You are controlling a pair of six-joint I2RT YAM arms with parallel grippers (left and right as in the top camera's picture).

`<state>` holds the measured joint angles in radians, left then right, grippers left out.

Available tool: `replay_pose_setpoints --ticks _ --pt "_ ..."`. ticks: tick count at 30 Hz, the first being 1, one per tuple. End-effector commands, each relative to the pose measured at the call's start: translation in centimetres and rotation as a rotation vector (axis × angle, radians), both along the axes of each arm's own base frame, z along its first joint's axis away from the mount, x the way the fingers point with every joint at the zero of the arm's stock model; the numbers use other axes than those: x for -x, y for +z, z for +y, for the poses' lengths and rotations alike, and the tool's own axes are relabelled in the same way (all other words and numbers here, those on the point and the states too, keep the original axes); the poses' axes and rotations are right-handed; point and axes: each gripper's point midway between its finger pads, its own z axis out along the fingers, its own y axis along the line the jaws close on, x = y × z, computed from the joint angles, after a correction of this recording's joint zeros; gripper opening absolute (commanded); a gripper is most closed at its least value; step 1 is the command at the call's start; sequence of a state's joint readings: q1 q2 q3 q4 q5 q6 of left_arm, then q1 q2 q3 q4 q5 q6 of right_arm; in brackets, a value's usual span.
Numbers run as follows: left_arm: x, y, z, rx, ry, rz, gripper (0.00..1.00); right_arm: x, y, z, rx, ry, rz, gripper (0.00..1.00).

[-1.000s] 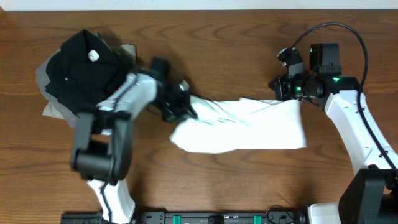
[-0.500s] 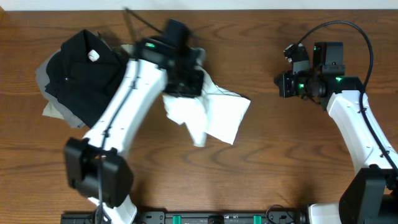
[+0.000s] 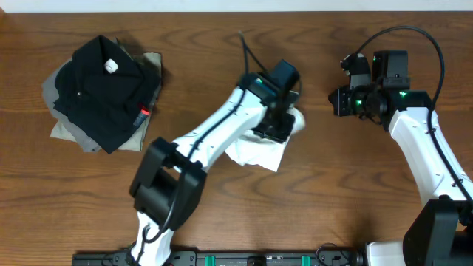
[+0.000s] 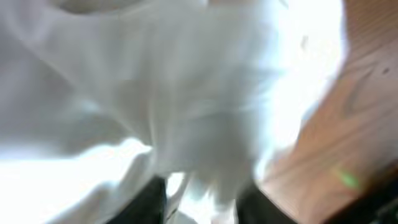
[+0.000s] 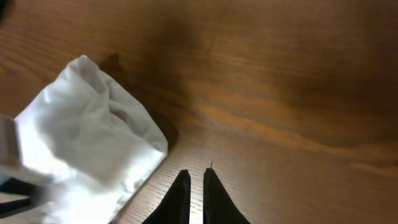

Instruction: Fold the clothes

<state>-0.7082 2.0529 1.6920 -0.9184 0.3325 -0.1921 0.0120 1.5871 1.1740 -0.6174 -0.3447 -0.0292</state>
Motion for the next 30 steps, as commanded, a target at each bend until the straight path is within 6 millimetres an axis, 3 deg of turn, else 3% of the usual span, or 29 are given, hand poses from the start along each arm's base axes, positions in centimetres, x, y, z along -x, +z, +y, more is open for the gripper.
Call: replay_pose_setpoints --ticks 1,4,8,13,16,19,25,30 --pt "0.2 0.2 -1.9 0.028 -0.025 -0.042 0.49 0.0 0.5 -0.8 0.02 -0.035 -0.007 0.08" --pt "-0.3 0.2 -2.1 0.022 -0.025 -0.079 0.51 0.2 0.3 -0.8 0.014 -0.044 0.009 0.08" --pt "-1.3 0.4 -0.1 -0.024 0.017 -0.085 0.5 1.1 -0.2 -0.6 0.003 -0.053 0.055 0.11" --pt "-3.5 2.1 3.8 -0.039 0.114 -0.096 0.5 2.7 -1.7 0.2 0.008 -0.031 0.147 0.37" --pt "-5.1 2.8 6.1 -0.036 0.176 -0.103 0.53 3.3 -3.3 1.6 0.011 0.046 0.186 0.58" --pt "-6.0 2.7 8.0 -0.046 0.221 -0.091 0.53 2.8 -5.6 3.4 0.032 0.152 0.19 0.68" --pt "-6.0 2.5 10.2 -0.077 0.255 -0.051 0.53 1.7 -8.9 7.2 0.005 0.378 0.128 0.65" --pt "-5.7 2.4 10.6 -0.089 0.24 -0.041 0.53 3.1 -8.6 9.5 -0.095 0.513 0.119 0.53"
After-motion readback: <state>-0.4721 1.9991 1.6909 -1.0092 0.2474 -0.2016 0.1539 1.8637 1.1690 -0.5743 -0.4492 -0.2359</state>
